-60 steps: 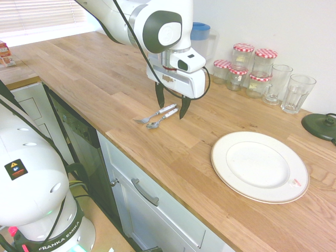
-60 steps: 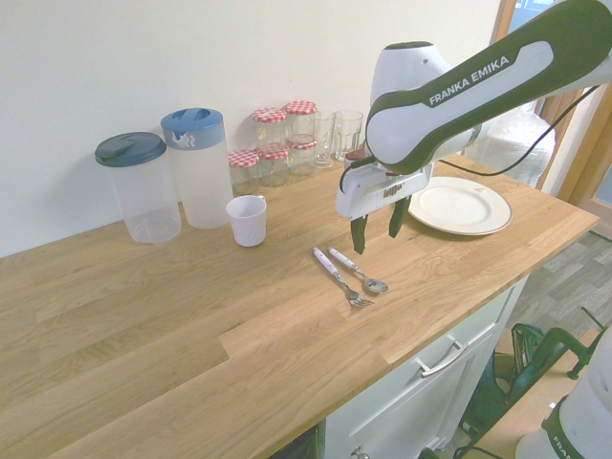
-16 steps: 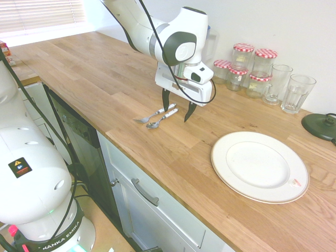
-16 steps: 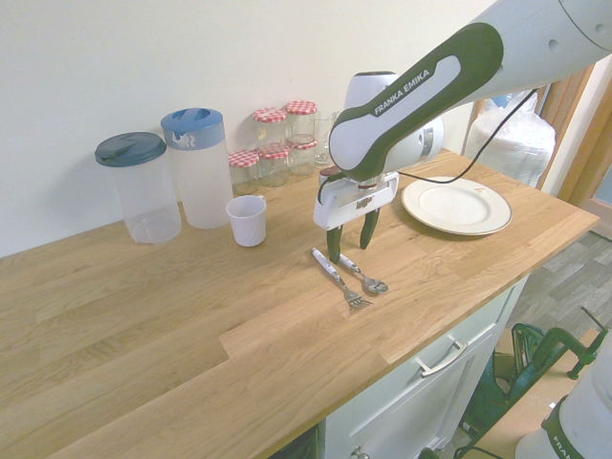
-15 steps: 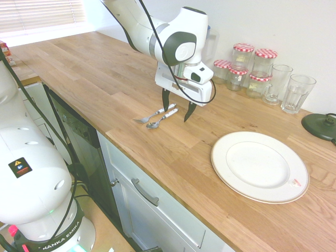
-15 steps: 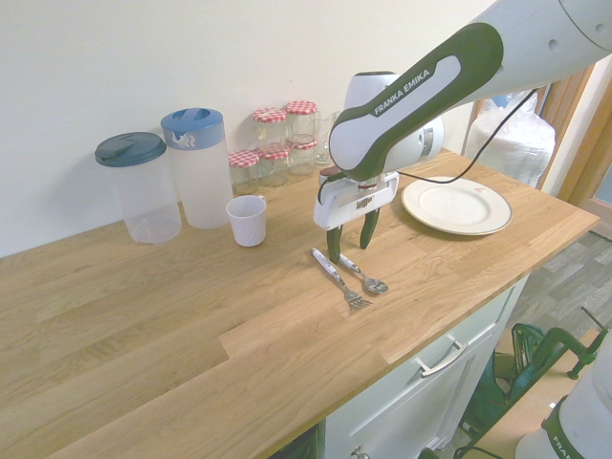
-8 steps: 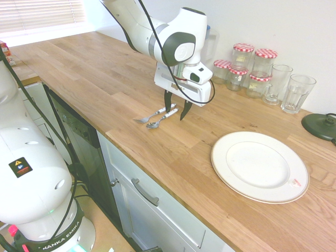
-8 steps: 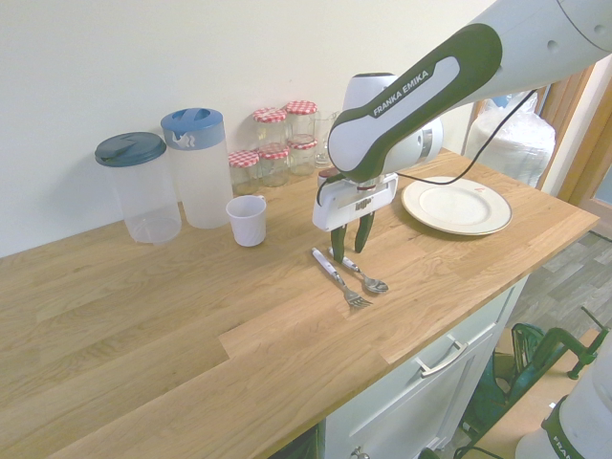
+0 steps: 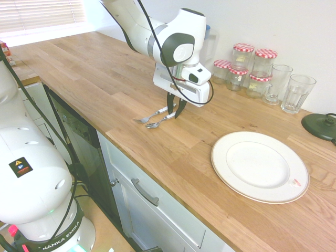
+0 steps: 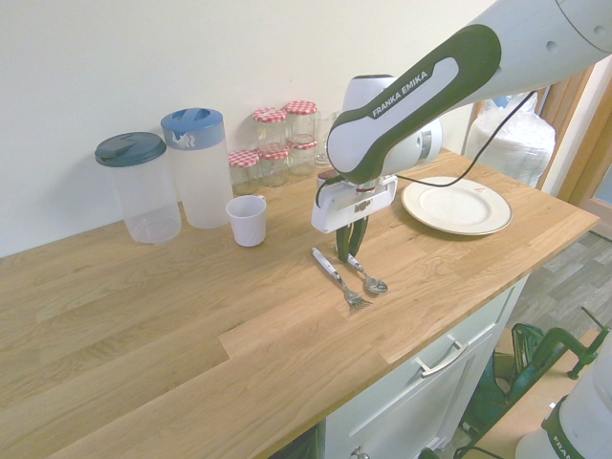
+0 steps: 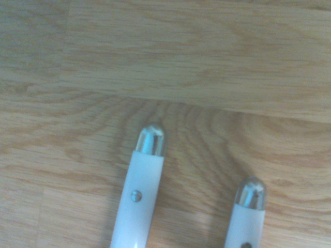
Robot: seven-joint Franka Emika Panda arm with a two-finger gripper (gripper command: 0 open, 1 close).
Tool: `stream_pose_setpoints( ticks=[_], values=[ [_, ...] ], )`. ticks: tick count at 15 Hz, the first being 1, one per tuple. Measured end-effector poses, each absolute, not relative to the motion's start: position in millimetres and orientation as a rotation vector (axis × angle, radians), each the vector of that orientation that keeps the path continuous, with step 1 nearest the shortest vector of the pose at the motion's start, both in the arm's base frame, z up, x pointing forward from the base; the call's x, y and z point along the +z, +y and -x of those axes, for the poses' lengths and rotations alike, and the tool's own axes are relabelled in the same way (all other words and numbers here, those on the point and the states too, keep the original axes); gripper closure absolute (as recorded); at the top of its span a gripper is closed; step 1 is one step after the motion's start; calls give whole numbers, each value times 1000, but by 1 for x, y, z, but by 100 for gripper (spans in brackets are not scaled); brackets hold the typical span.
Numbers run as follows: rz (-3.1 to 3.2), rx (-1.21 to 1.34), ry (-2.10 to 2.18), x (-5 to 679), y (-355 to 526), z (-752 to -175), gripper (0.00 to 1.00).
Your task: Put the spoon into the plate
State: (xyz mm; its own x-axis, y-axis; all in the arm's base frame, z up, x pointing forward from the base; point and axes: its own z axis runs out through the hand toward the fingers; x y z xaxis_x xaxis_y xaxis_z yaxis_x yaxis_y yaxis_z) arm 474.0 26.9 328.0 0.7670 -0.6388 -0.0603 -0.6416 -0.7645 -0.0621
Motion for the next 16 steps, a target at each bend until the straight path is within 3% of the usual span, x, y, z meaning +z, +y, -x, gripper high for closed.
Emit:
stream_pose_setpoints(
  ticks=[8, 16],
  values=[
    [2877, 48, 1047, 330, 38, -474, 100],
    [2802, -87, 1140, 407, -7, -480, 100]
  ],
)
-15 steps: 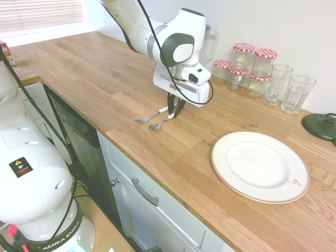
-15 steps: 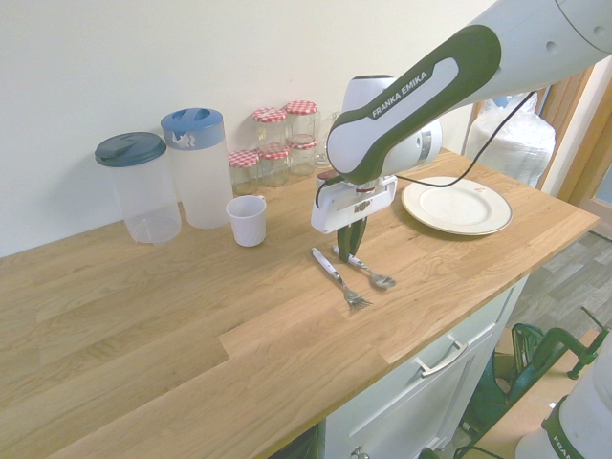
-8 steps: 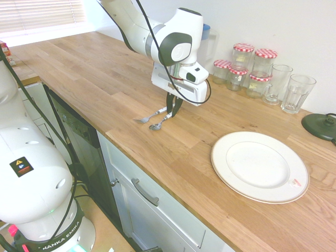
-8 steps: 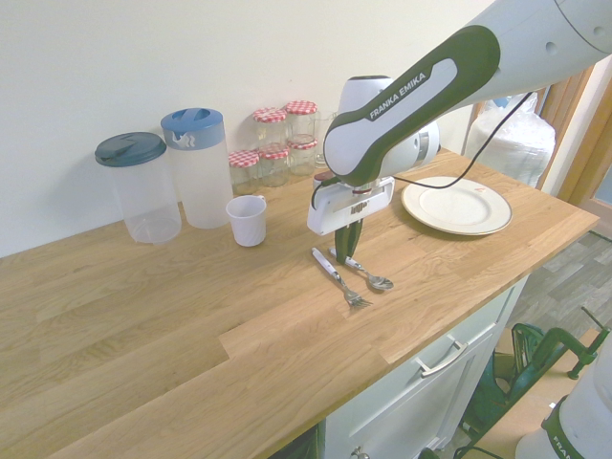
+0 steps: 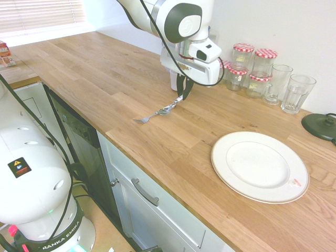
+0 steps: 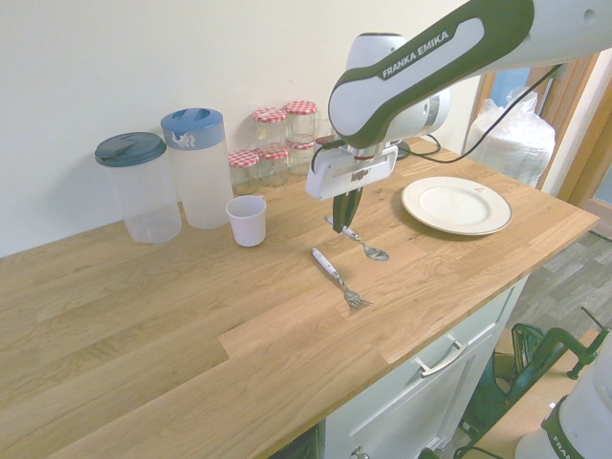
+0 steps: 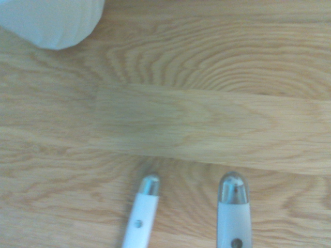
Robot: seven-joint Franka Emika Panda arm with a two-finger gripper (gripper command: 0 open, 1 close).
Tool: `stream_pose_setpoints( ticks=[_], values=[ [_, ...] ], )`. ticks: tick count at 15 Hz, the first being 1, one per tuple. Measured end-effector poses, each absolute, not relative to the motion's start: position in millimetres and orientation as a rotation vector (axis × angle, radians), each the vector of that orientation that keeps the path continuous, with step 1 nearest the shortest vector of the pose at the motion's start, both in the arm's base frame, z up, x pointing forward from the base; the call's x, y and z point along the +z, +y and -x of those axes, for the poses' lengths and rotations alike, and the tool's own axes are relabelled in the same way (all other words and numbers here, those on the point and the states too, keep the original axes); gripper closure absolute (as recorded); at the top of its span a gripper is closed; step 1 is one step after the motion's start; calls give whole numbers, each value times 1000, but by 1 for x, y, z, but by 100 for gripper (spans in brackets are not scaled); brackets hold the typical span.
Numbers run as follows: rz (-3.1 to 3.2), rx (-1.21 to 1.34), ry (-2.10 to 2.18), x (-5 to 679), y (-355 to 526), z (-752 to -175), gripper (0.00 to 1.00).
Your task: Put the spoon into the plate
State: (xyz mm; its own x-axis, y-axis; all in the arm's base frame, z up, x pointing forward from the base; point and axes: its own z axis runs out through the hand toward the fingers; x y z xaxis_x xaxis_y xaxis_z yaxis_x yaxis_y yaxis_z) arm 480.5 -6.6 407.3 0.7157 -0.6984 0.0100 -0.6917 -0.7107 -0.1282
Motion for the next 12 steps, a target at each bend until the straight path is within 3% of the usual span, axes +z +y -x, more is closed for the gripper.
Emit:
stream_pose_setpoints(
  ticks=[7, 12],
  values=[
    [2707, -135, 1363, 434, -191, -452, 100],
    [2678, -48, 1473, 382, -273, -440, 100]
  ],
)
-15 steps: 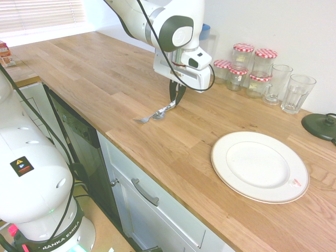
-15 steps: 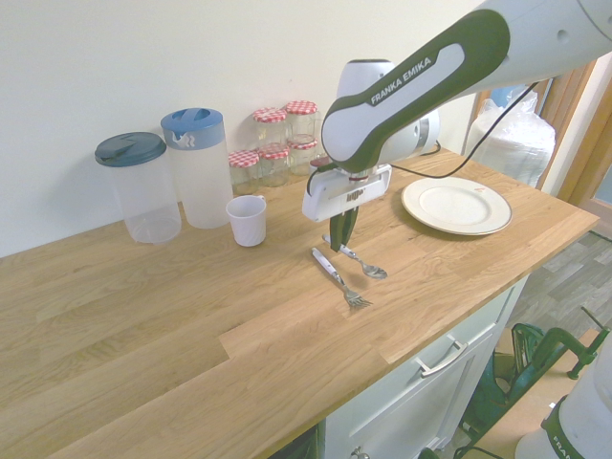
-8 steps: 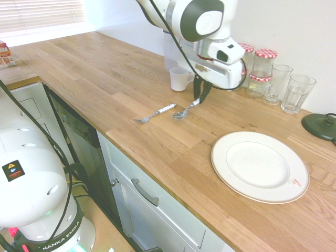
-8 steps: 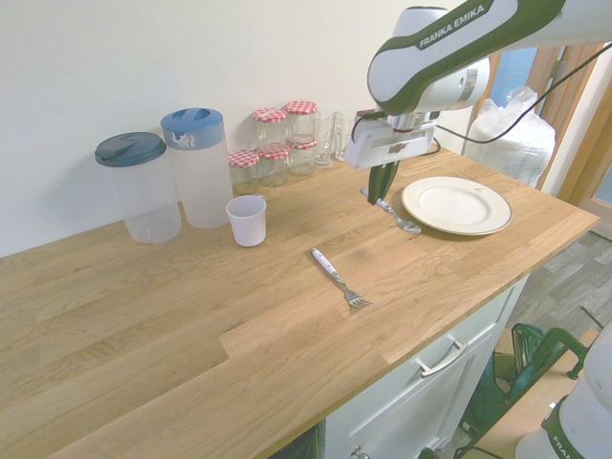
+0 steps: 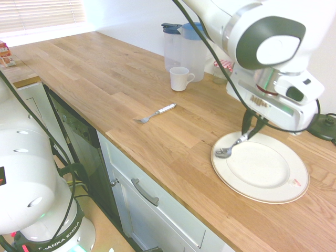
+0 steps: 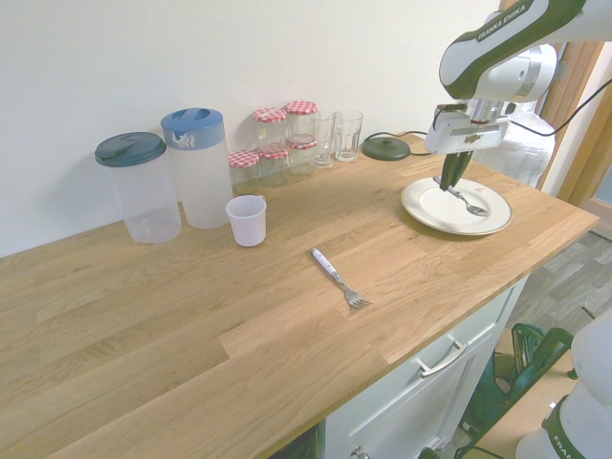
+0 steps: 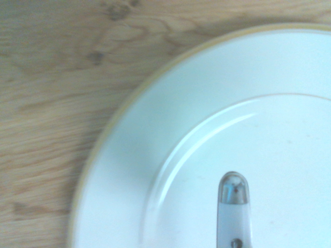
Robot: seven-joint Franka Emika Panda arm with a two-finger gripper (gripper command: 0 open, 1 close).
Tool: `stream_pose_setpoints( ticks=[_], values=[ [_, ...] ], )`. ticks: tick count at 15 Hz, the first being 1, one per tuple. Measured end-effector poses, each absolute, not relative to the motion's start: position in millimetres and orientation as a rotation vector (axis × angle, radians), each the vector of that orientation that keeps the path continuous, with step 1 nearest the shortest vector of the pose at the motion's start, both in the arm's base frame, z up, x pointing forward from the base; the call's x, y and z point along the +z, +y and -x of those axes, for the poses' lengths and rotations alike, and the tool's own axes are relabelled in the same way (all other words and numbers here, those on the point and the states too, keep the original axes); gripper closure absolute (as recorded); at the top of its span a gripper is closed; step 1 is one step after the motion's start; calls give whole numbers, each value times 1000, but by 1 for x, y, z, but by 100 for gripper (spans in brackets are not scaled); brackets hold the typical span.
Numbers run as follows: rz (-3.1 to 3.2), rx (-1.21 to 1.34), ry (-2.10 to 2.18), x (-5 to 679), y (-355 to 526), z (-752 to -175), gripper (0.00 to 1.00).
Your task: Put the spoon into the plate
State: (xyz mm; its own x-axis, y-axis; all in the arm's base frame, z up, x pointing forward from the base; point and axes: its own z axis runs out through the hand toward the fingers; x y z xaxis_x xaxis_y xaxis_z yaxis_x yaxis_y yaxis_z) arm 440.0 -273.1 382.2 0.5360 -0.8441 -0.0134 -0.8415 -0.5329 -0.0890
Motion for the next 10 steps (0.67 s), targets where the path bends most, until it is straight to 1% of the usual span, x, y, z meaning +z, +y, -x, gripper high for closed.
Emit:
stream_pose_setpoints(
  ticks=[5, 6, 10],
  values=[
    [2660, -16, 1507, 351, -294, -470, 100],
    [2663, -13, 1507, 346, -295, -478, 0],
    [2680, -32, 1495, 346, -298, -500, 0]
  ],
)
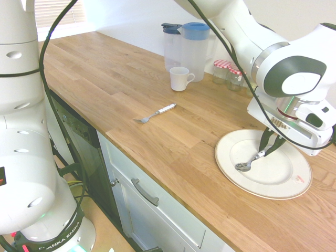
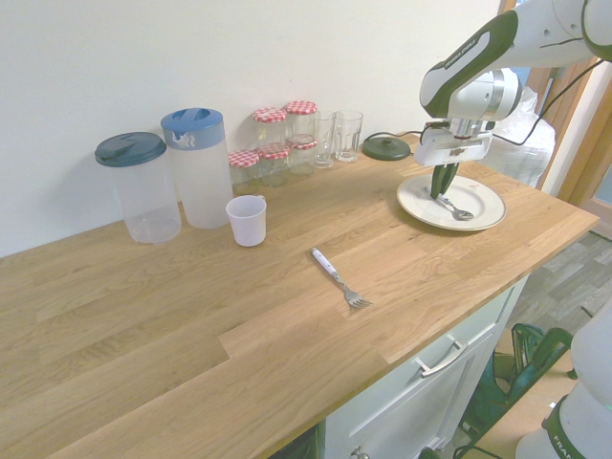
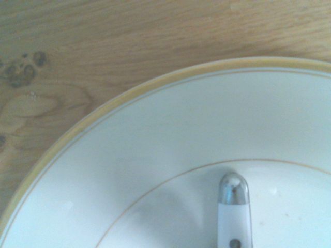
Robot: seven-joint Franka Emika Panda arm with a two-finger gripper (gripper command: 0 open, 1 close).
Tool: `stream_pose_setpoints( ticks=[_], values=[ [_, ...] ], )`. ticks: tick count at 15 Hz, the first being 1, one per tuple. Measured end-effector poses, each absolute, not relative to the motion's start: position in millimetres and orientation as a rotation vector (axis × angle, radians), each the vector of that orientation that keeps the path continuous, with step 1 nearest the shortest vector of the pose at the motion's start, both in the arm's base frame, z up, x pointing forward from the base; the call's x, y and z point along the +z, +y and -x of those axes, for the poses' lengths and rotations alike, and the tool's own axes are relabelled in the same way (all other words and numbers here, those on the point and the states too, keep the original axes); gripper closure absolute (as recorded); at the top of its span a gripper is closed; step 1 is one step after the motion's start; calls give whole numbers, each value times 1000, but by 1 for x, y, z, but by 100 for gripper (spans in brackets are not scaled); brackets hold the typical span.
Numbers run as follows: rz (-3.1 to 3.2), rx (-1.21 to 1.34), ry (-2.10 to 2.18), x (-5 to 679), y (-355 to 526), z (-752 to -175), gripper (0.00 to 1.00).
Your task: Put the spoon into the plate
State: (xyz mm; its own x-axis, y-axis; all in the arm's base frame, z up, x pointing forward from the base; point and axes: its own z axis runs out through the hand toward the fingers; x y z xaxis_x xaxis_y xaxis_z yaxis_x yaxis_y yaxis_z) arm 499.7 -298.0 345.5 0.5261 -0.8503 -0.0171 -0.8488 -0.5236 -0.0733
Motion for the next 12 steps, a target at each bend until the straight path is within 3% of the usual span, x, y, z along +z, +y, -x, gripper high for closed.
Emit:
stream_pose_setpoints(
  ticks=[8, 12],
  values=[
    [2740, -66, 1472, 360, -291, -515, 0],
    [2810, -132, 1362, 436, -245, -512, 0]
  ],
)
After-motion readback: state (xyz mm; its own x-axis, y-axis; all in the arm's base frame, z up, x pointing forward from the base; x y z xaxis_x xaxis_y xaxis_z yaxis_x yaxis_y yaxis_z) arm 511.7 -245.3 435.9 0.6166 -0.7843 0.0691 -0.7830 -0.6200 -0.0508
